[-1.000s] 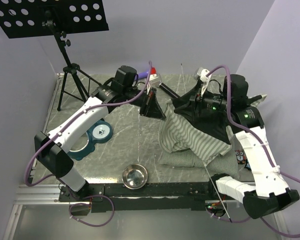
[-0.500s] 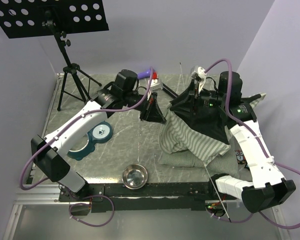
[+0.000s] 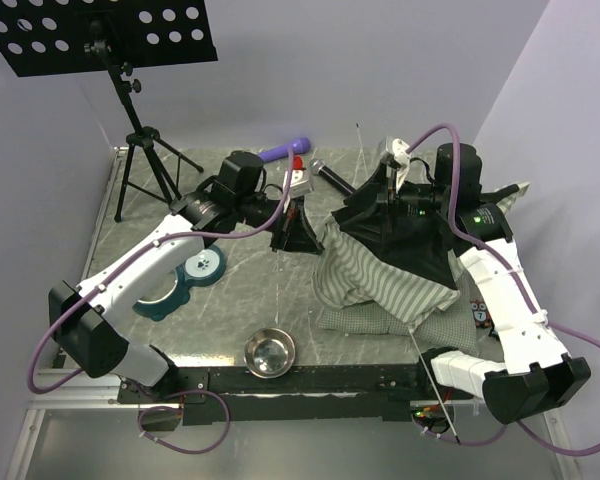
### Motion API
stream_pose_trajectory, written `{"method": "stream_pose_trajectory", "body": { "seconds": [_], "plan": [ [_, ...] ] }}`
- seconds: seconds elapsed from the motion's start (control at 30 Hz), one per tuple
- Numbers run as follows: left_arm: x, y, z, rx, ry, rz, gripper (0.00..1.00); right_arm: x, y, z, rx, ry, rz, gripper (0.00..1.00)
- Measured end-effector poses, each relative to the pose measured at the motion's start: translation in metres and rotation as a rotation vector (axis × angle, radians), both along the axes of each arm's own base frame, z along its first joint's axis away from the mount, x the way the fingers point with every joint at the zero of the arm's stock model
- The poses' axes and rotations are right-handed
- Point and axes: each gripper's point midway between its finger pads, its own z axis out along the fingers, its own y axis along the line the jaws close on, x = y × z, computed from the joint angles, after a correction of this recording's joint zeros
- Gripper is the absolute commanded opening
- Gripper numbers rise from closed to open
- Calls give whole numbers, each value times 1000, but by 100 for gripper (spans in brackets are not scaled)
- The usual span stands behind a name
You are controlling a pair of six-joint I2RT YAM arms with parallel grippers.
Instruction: Set up the pet tent
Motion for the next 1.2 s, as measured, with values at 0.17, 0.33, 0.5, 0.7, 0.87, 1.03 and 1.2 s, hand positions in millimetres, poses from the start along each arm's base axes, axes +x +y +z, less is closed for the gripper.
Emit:
{"method": "stream_pose_trajectory", "body": {
  "seconds": [0.17,0.33,0.5,0.7,0.87,1.03,1.2],
  "plan": [
    [-2,1,1,-13,-28,-30,1,-6,4,-5,-18,-40,48,73],
    [-4,1,1,-23,-41,-50,1,-1,10,-12,-33,-63,72,48],
    [-3,2,0,-21,-46,-49,4,1,18,-24,-54,-39,97,0],
    [2,4,-3,-18,-49,-32,44,0,19,-19,-47,-50,94,0],
    [-4,11,-42,17,45,-19,45,-3,18,-7,-38,-89,96,0],
    [0,24,-47,-55,41,31,40,-6,18,-9,-43,-79,101,0],
    [-2,33,-21,-161,-42,57,33,-7,18,-3,-37,-99,107,0]
  ]
}}
